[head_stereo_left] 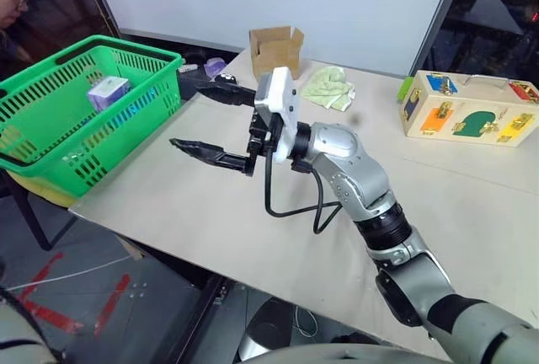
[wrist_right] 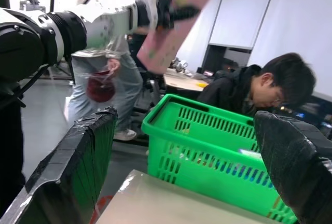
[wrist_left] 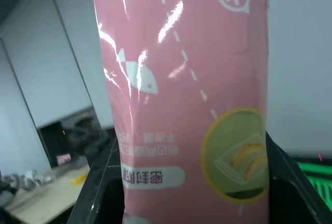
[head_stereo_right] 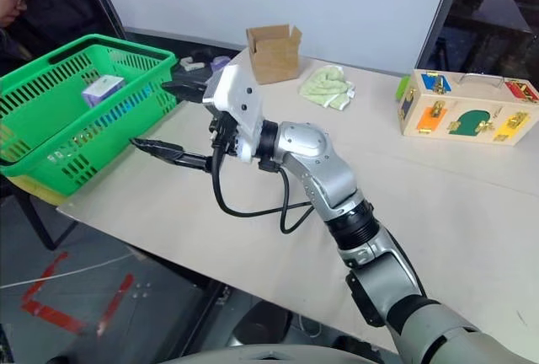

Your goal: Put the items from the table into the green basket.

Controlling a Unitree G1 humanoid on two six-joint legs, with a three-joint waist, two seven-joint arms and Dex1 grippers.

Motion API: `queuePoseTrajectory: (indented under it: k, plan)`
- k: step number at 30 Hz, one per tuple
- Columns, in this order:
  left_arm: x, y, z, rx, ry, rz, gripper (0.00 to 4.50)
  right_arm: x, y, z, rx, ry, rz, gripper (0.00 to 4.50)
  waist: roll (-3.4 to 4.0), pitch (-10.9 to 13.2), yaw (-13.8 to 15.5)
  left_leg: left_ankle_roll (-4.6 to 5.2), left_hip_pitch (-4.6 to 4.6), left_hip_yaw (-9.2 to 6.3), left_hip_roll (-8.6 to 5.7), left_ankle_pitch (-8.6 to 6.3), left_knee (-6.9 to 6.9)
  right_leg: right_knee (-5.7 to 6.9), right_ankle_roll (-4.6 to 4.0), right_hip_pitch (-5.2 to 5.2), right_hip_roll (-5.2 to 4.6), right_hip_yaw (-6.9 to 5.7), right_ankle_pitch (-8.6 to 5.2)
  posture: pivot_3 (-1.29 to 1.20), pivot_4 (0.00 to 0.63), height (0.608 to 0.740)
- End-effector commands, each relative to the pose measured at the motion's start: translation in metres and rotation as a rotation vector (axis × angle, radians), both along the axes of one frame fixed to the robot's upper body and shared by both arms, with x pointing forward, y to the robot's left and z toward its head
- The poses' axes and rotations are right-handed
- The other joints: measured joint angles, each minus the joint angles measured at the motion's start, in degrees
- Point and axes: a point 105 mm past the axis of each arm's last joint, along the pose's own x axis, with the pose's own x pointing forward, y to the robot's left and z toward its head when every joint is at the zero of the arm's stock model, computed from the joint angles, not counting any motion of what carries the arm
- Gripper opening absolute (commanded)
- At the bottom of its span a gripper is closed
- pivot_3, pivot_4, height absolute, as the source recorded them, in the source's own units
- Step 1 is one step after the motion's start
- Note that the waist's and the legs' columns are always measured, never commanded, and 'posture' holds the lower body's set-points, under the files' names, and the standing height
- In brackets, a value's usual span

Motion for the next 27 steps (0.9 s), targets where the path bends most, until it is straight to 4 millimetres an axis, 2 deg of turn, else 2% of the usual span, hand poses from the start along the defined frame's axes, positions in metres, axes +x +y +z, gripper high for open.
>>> queuePoseTrajectory:
  k: [1,4,9,13,16,18,19,20,22,27]
  plan:
    - [0.006,-0.003,0.000,0.009,0.007,-0.008,2.32,-0.004,-0.005,0.009,0.026,-0.029,-0.022,4.50,-0.02,0.0,-0.4,0.00,-0.01,-0.01,0.02,0.00,0.03,0.01,0.00,0.00,0.02,-0.01,0.00,0.35,0.000,0.740]
    - [0.015,0.001,-0.018,-0.060,0.030,0.006,2.32,-0.001,-0.010,0.008,0.015,-0.027,-0.048,4.50,-0.04,0.0,-2.0,0.00,-0.01,-0.03,0.04,0.00,0.16,0.08,-0.02,0.03,0.02,-0.02,0.02,0.33,0.000,0.740]
    - [0.024,0.000,-0.032,-0.123,0.017,0.005,2.32,0.000,-0.014,0.007,0.007,-0.023,-0.068,4.50,-0.20,-0.1,-5.3,0.01,-0.03,-0.10,0.05,0.00,0.31,0.10,-0.01,0.14,0.02,-0.06,0.05,0.30,0.000,0.740]
    - [0.033,-0.001,-0.047,-0.159,0.037,0.020,2.32,0.000,-0.017,0.006,-0.002,-0.020,-0.083,4.50,-0.32,-0.2,-9.0,0.01,0.04,-0.15,0.04,0.01,0.33,0.14,-0.04,0.24,0.00,-0.08,0.10,0.28,0.000,0.740]
    - [0.030,0.006,-0.059,-0.188,0.036,0.073,2.32,0.001,-0.018,0.005,-0.008,-0.019,-0.098,4.50,-0.34,-0.2,-11.5,0.02,0.08,-0.20,0.04,0.01,0.33,0.22,-0.05,0.26,0.00,-0.08,0.11,0.26,0.000,0.740]
    - [0.021,0.016,-0.064,-0.197,0.032,0.143,2.88,0.001,-0.019,0.005,-0.010,-0.019,-0.105,4.50,-0.37,-0.2,-13.5,0.02,0.11,-0.22,0.04,0.01,0.33,0.35,-0.06,0.25,0.00,-0.08,0.11,0.26,0.000,0.740]
    - [0.011,0.026,-0.067,-0.180,0.040,0.223,3.19,0.001,-0.020,0.005,-0.011,-0.017,-0.112,4.50,-0.36,-0.2,-14.3,0.02,0.12,-0.23,0.04,0.01,0.33,0.40,-0.06,0.25,-0.01,-0.08,0.11,0.24,0.000,0.740]
    - [-0.005,0.038,-0.069,-0.182,0.021,0.311,3.64,0.002,-0.021,0.005,-0.013,-0.016,-0.120,4.50,-0.36,-0.2,-15.3,0.02,0.19,-0.20,0.03,0.01,0.33,0.51,-0.06,0.25,-0.03,-0.05,0.11,0.25,0.000,0.740]
    - [-0.022,0.050,-0.072,-0.159,0.017,0.414,4.48,0.003,-0.023,0.005,-0.016,-0.013,-0.129,4.50,-0.39,-0.2,-16.7,0.03,0.28,-0.13,0.03,0.01,0.28,0.62,-0.06,0.21,-0.03,0.08,0.10,0.25,0.000,0.740]
    - [-0.024,0.050,-0.080,-0.179,0.015,0.374,4.48,0.005,-0.024,0.003,-0.026,-0.011,-0.130,4.50,-0.39,-0.2,-17.2,0.03,0.27,-0.16,0.04,0.01,0.26,0.90,-0.08,0.04,-0.01,0.05,0.09,0.27,0.000,0.740]
